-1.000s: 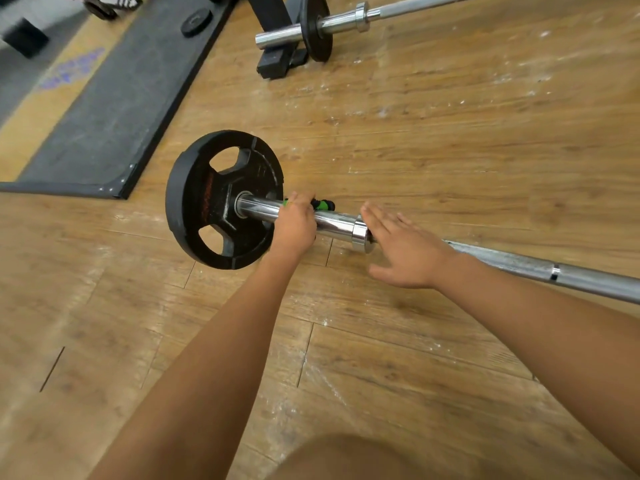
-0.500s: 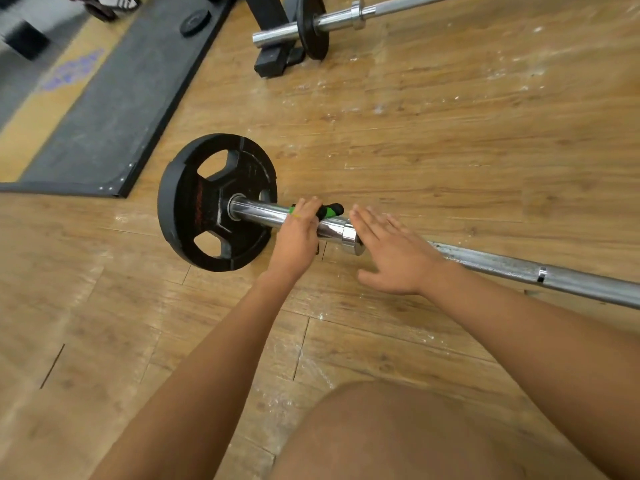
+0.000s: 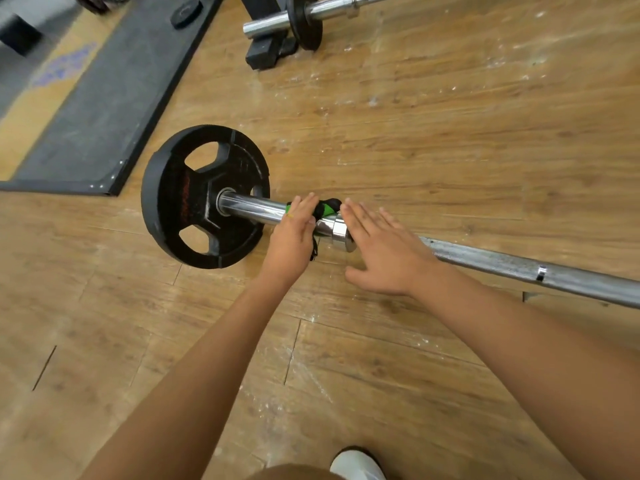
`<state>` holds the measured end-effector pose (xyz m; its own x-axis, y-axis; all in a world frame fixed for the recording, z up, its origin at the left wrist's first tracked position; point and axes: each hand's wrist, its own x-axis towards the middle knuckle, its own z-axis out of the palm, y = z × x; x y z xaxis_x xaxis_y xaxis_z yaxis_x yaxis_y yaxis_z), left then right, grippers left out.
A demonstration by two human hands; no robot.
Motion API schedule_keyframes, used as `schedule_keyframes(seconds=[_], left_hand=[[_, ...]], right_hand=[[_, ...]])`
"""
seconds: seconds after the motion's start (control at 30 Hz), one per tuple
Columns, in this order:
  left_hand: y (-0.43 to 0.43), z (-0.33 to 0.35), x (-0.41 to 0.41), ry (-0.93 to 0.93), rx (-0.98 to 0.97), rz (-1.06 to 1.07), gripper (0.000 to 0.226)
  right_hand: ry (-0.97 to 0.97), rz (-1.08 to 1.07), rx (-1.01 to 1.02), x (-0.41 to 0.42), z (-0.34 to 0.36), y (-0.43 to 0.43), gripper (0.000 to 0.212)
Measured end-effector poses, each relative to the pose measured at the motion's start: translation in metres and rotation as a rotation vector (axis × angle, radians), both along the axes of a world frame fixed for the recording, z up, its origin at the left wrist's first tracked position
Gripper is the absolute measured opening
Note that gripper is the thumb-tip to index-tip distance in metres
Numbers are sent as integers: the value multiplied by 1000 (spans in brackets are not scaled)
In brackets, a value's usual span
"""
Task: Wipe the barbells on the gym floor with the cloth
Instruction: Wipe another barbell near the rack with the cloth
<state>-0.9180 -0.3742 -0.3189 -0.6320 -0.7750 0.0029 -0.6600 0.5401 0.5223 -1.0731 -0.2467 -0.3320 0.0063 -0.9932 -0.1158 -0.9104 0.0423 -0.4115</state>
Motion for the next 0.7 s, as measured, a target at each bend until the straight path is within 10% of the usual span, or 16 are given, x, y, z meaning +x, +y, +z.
schedule_keyframes(seconds=[0.7], left_hand=[[22,-2,-5,29,-47,19,44]], right_hand=[[17,-6,1,7,3,4,105]])
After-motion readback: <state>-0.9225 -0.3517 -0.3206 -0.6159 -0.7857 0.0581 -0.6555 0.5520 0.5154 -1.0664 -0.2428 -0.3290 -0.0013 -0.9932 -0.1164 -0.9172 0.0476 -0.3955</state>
